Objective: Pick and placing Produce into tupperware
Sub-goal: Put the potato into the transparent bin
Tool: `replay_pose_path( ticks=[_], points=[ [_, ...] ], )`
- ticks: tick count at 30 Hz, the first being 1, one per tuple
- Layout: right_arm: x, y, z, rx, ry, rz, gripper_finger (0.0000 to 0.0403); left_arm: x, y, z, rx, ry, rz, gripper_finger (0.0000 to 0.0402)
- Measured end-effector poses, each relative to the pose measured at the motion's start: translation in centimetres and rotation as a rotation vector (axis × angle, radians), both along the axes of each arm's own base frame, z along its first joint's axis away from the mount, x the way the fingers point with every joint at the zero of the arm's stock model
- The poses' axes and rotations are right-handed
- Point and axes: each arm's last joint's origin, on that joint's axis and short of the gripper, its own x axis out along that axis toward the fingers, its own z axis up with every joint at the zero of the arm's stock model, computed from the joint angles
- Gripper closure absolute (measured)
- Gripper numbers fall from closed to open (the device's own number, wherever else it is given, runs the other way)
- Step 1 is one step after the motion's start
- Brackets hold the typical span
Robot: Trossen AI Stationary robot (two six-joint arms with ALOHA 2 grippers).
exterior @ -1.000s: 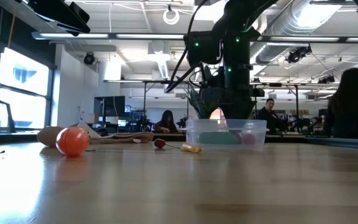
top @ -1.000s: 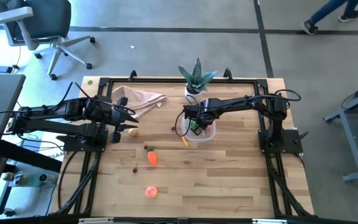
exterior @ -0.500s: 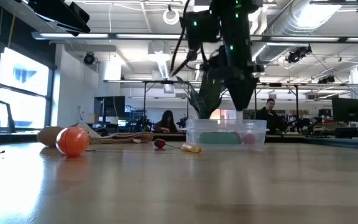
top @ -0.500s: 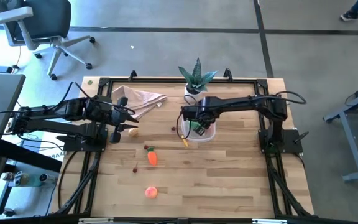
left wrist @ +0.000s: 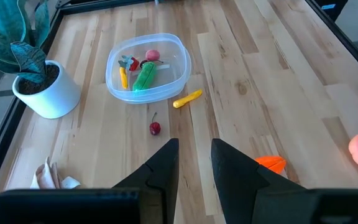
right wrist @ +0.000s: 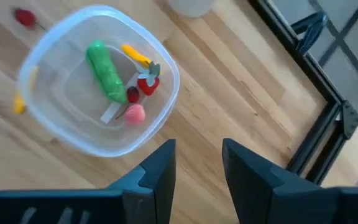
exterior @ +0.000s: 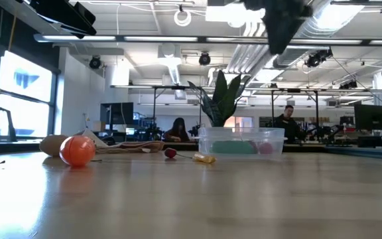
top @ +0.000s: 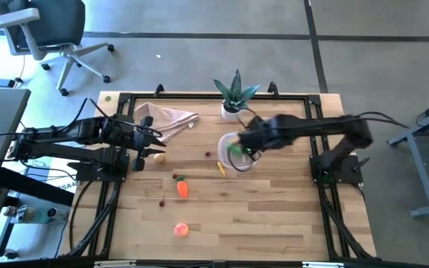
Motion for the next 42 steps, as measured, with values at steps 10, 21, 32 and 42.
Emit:
replay_pose_path(
  ticks=[10, 21, 32, 42],
  points=[
    [-8.8, 5.0, -1.5, 0.143, -0.312, -0.034, 0.0279, 0.0, 0.0, 0.0, 0.0, 0.0, 0.0, 0.0318],
    [-7.4, 7.4, -8.1, 0.224, -0.781, 0.588, 0.0279, 0.0, 0.0, 0.0, 0.0, 0.0, -0.001, 0.0318],
    [-10.2, -0.9, -4.9, -0.011, -0.827, 0.617, 0.0279, 0.0, 0.0, 0.0, 0.0, 0.0, 0.0, 0.0318],
    [-15.9, -2.2, -3.5, -0.055, -0.826, 0.6, 0.0295, 0.0, 0.0, 0.0, 0.0, 0.0, 0.0, 0.0318]
  ],
)
